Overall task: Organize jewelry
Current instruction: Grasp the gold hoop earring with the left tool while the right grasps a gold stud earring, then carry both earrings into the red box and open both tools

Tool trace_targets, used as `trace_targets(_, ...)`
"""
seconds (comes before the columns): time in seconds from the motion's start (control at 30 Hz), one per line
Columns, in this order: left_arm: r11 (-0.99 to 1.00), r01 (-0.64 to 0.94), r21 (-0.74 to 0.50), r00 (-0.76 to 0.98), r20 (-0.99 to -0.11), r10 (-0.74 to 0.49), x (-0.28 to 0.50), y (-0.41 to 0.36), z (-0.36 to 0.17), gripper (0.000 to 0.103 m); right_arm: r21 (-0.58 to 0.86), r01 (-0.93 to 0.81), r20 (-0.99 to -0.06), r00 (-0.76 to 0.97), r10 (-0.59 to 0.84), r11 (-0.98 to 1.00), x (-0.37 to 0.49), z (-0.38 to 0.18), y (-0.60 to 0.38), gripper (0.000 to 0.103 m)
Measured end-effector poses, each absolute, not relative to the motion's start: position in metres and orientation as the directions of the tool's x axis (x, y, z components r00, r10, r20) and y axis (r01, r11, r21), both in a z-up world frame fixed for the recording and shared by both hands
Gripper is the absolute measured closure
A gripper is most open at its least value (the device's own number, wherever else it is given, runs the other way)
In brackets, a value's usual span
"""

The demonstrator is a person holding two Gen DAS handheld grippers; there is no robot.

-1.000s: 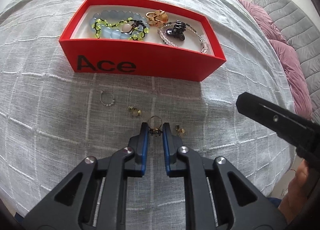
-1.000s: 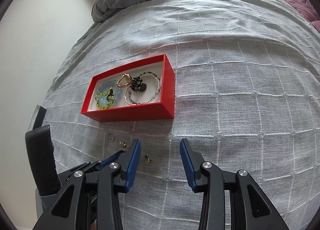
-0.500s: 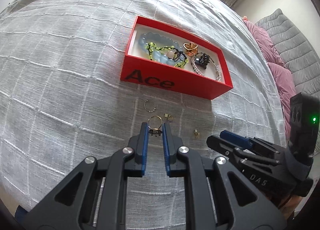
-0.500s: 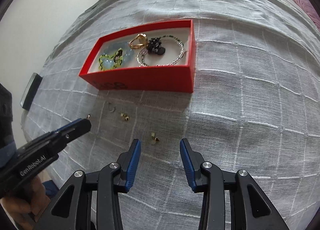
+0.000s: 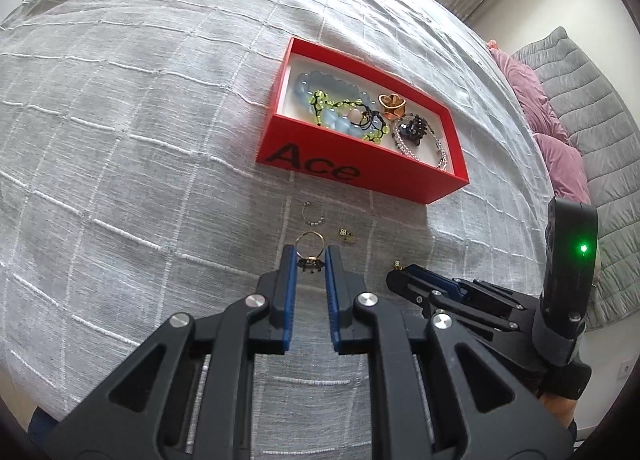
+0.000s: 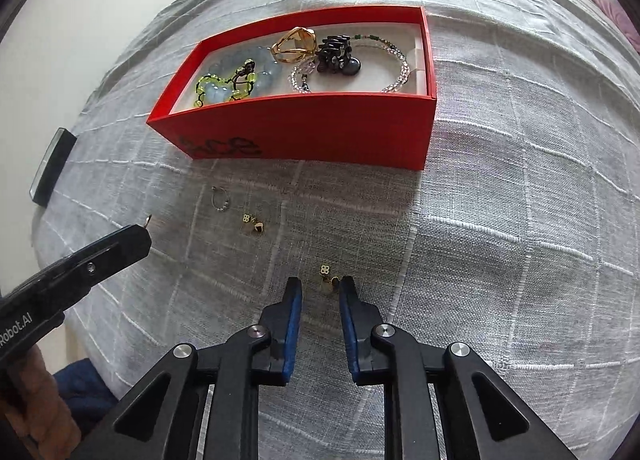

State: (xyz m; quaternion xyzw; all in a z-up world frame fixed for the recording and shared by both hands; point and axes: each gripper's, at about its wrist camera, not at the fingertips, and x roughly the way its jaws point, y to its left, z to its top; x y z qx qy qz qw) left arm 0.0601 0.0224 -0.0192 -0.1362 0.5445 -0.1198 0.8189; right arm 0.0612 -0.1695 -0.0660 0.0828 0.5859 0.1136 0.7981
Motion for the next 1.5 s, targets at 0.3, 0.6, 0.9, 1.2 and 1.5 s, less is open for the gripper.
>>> trace_targets(0.3,0.932,0.050,-0.359,0.381,-0.855,-0.350,0.060,0.023,-0.018,0.088,0.276,-0.070,-0.908,0.308,0.283,0.959,0.061,-0.058,-0.174,0.097)
trace_targets(0.6,0.925,0.070,-0.374,0.420,-0.830,-0.367,0.059,0.027,-0.005,0.088,0.353,-0.073,-0.858,0.373,0.354,0.933,0.054,-0.024,-0.197,0.097)
trace_targets(0.9,0.918,0.101,-0.384,0.453,-0.804,-0.386,0.065,0.021,0.008,0.088,0.383,-0.095,-0.831,0.400,0.388,0.919,0.053,-0.010,-0.195,0.097)
trace_targets(1.2,0.917,0.143,-0.373,0.483,-0.782,-0.394,0.079,0.010,0.023,0.088,0.415,-0.085,-0.795,0.450,0.407,0.906,0.063,0.006,-0.208,0.097)
trace_targets(1.5,0.909,0.169,-0.380,0.513,-0.754,-0.410,0.108,0.000,0.026,0.088,0.441,-0.061,-0.769,0.489,0.412,0.895,0.086,0.012,-0.218,0.097)
